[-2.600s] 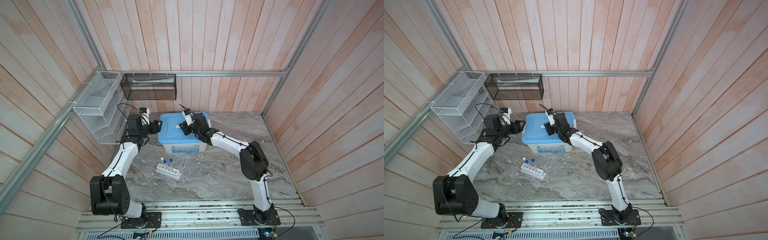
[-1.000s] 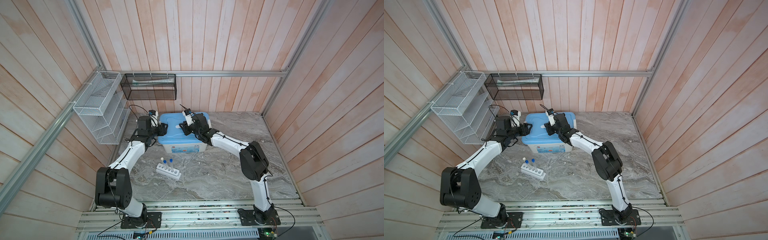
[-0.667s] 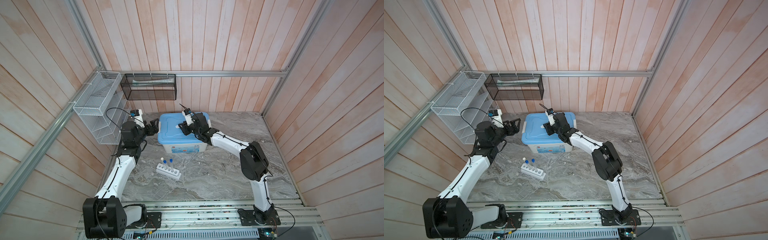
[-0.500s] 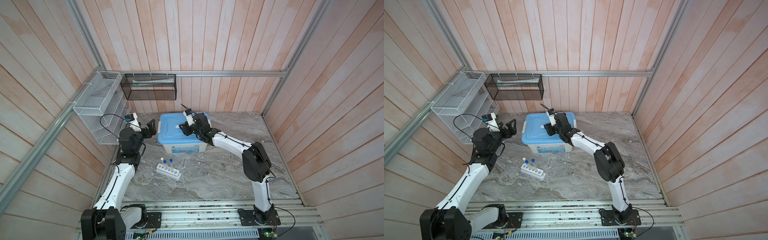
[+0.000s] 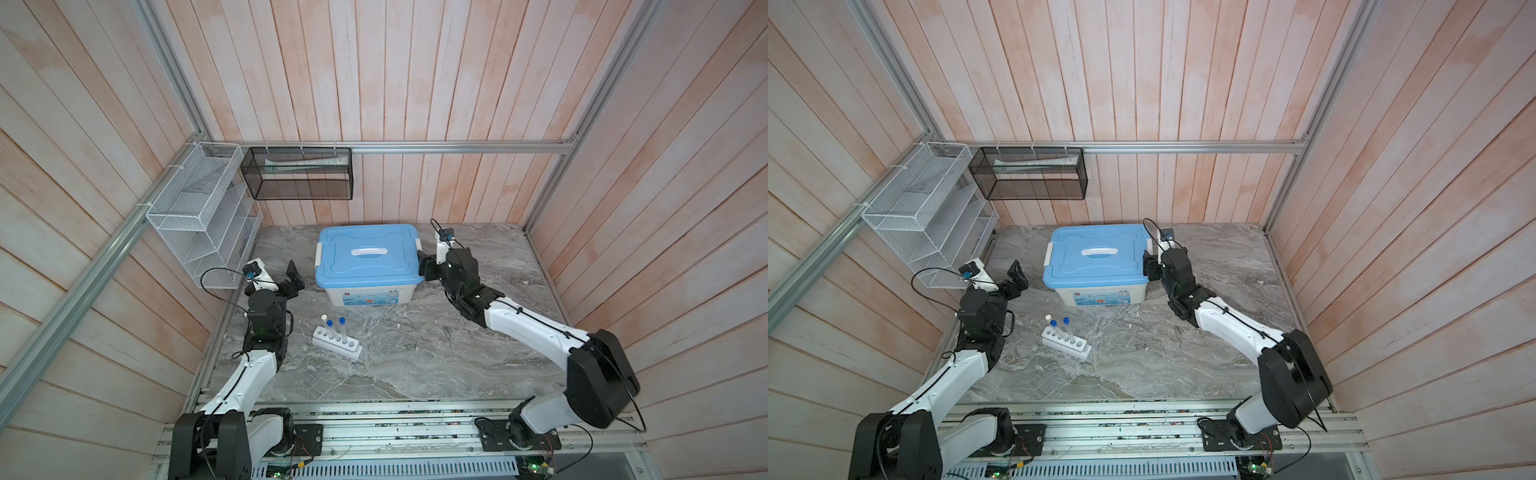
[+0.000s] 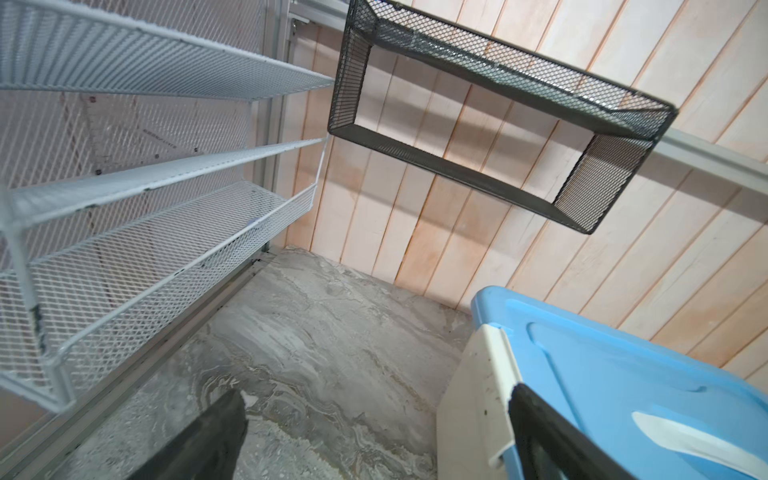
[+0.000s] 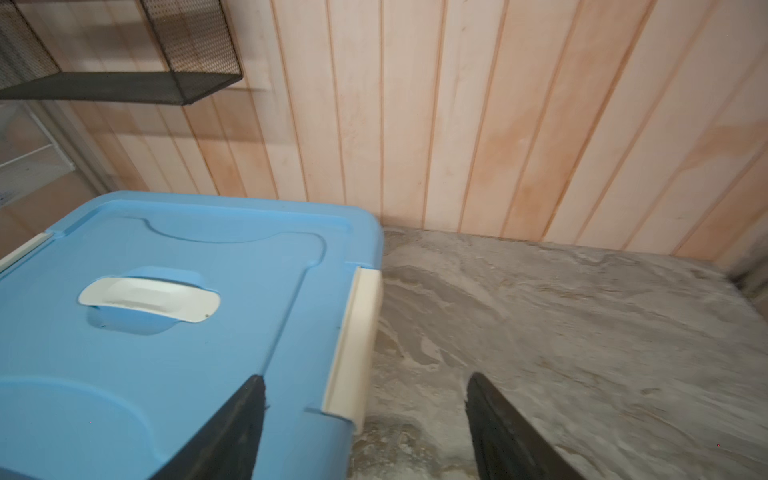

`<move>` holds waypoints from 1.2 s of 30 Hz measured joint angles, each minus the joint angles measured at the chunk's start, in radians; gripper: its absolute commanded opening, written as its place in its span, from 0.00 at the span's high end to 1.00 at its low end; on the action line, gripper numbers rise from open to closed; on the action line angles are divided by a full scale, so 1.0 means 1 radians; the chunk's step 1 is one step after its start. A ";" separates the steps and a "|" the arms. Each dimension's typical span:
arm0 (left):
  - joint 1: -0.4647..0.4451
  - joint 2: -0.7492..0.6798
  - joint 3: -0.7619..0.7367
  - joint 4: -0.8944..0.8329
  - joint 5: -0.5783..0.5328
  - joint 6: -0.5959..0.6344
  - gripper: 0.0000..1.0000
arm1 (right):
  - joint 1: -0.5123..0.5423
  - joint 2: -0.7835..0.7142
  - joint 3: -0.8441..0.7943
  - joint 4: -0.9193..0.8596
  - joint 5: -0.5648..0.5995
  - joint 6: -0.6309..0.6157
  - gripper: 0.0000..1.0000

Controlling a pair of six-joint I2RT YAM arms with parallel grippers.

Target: Organize the chemistry lab equipment

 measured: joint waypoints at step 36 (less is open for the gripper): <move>-0.041 0.373 -0.202 0.432 0.016 0.246 0.00 | -0.404 -0.069 -0.743 0.727 0.217 -0.107 0.12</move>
